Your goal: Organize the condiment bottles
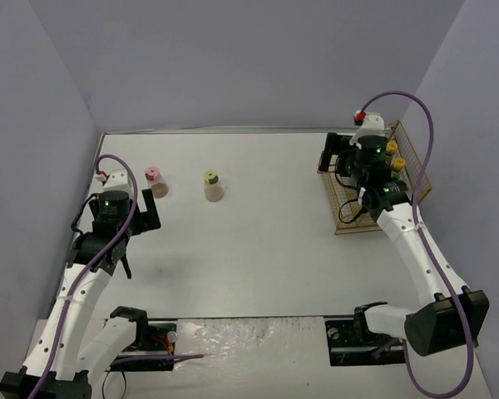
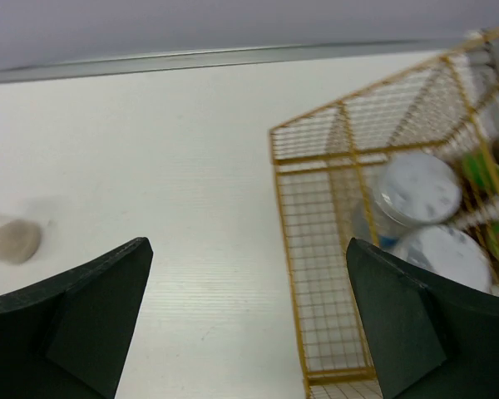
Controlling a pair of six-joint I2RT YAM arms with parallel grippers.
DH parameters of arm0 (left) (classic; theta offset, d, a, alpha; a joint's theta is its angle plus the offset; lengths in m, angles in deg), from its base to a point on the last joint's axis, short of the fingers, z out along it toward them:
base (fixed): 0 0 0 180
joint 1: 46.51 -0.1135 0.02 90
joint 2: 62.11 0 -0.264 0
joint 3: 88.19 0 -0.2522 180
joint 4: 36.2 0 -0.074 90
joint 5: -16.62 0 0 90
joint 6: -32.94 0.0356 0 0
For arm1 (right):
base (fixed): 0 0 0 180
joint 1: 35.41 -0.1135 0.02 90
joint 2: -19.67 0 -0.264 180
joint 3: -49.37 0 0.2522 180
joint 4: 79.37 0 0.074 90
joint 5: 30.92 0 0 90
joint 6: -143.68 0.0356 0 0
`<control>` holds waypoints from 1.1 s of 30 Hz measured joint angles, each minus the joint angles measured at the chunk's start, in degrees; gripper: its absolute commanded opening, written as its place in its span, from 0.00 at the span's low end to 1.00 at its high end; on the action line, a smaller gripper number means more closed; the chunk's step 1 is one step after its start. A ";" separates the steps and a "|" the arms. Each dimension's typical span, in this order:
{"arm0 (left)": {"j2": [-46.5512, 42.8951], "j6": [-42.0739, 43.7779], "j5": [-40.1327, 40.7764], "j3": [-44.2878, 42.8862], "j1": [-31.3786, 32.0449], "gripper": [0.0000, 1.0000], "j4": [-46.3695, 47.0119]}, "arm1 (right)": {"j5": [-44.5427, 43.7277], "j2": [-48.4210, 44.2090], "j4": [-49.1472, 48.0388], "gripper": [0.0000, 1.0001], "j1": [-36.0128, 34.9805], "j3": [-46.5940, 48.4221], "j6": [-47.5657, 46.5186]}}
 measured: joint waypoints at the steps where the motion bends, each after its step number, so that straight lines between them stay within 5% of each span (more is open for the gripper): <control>1: 0.00 0.00 -0.03 0.00 -0.11 0.97 0.01 | 1.88 0.87 -0.35 1.00 -1.69 1.06 -1.05; 18: 0.64 -0.02 0.05 0.00 -0.66 0.97 0.02 | 9.73 36.56 -10.88 1.00 -24.93 19.42 -9.47; 33: 1.66 -0.02 0.03 0.00 -0.96 0.97 0.02 | 9.66 55.83 -21.21 0.91 -30.33 29.24 -11.02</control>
